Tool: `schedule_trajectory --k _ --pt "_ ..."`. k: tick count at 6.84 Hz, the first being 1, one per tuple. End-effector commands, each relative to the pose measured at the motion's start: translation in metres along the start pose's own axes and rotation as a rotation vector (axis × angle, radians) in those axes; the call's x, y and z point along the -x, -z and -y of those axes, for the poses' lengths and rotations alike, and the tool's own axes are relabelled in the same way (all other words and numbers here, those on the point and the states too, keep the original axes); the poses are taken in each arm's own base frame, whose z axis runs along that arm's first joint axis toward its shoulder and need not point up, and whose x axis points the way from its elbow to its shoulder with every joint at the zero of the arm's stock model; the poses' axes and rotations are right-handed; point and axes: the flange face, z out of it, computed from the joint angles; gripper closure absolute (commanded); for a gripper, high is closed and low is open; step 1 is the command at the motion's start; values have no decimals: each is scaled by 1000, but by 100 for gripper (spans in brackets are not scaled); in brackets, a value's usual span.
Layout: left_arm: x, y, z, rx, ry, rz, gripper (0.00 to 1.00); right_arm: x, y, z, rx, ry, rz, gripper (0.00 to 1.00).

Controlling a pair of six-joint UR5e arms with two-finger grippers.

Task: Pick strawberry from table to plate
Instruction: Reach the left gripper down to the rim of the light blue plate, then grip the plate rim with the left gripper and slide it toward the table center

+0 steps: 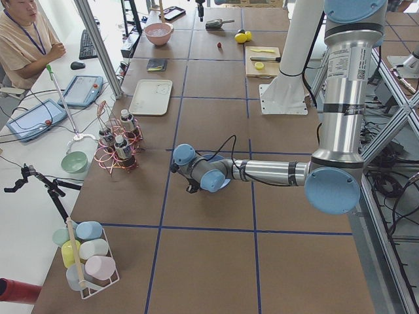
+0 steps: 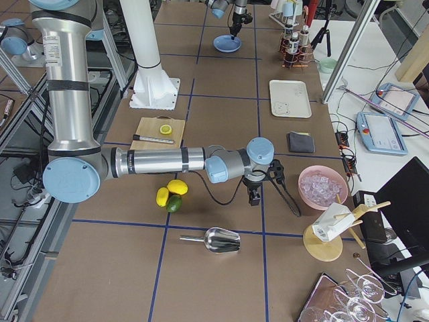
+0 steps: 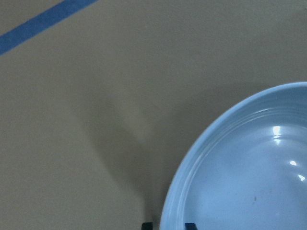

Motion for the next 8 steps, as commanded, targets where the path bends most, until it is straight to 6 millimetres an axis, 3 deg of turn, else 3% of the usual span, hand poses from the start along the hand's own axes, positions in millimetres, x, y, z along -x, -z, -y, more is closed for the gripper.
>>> schedule_trajectory --k 1,2,3,5,6,7,8 --pt "-5 3 1 -7 1 -4 100 1 1 0 -1 2 0 0" --pt "-25 19 12 -38 -15 -19 100 1 1 0 -1 2 0 0" --pt "-52 42 28 -84 113 -37 100 2 2 1 -7 6 -1 0" --pt "-125 95 97 -168 341 -159 100 6 1 3 -41 57 1 0" --pt "-187 94 142 -170 411 -227 100 5 0 3 -41 57 1 1" --pt "-271 68 177 -139 475 -315 100 6 0 2 -44 59 5 2" --pt "-342 37 199 -195 518 -295 100 7 1 2 -45 60 6 2"
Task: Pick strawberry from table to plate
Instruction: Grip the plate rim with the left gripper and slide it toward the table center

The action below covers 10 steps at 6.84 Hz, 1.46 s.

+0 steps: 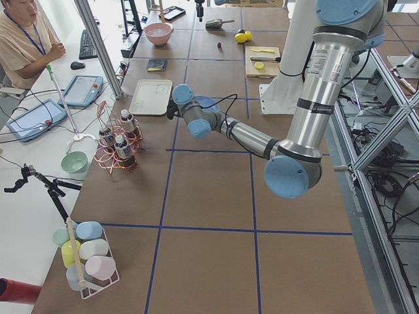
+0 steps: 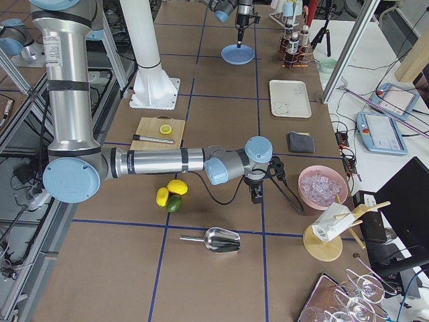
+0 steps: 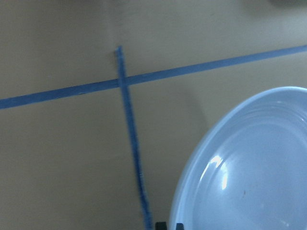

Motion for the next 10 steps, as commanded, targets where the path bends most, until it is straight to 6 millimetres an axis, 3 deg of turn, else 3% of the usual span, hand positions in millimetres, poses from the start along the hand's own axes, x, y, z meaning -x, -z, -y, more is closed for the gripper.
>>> schedule_trajectory --k 1,2,5,9,10 --pt "-121 -108 -51 -14 57 -28 100 0 0 0 -1 5 -1 3" --pt "-141 -134 -43 -49 54 -11 100 0 0 0 -1 2 -1 2" --pt "-136 -171 -46 -70 52 26 100 -1 -1 -3 1 -21 2 1" --pt "-128 -175 -45 -70 47 32 100 0 0 -6 1 -121 5 0" --pt "-130 -174 -45 -71 45 25 46 3 -1 -8 -2 -118 6 0"
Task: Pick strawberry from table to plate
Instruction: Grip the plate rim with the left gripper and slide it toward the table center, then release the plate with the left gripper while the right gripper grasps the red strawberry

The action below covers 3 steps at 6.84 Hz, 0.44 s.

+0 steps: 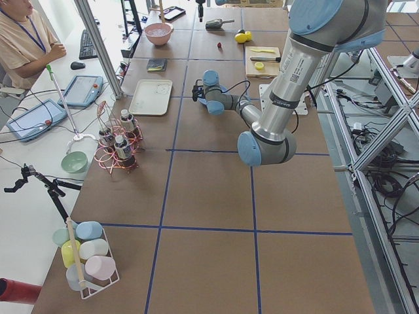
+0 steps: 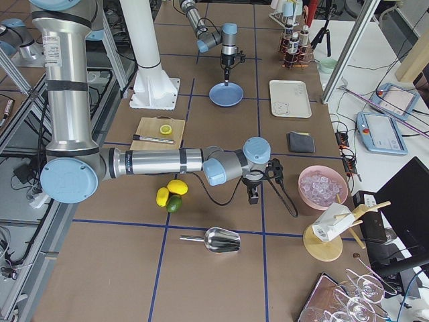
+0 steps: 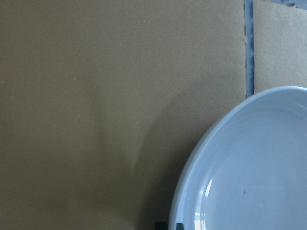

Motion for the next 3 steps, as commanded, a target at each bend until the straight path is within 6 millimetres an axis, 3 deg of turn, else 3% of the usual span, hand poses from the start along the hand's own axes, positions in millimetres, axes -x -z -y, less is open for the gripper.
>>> schedule_trajectory --k 1,3 --pt "-2 7 -1 -13 -16 -41 35 13 -10 -9 -23 -7 15 0" --pt "1 13 3 -25 -17 -49 33 33 -47 -54 -85 -64 48 0"
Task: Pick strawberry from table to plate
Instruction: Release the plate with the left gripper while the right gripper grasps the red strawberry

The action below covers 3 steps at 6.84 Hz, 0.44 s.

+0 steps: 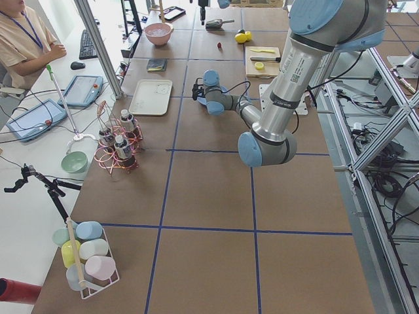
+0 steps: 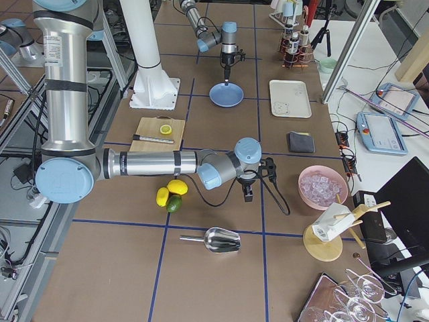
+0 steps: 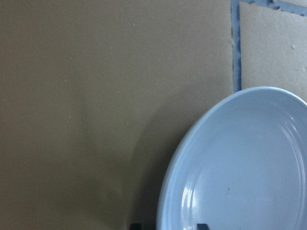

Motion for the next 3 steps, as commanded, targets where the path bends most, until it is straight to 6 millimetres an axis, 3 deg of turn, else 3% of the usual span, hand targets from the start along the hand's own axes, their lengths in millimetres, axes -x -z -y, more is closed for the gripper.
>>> schedule_trajectory --k 1,3 --pt "0 9 7 -17 1 -11 33 26 -29 -32 -23 -76 25 0" --pt "-2 11 6 -19 -1 -17 33 70 -35 -60 -2 -141 24 0"
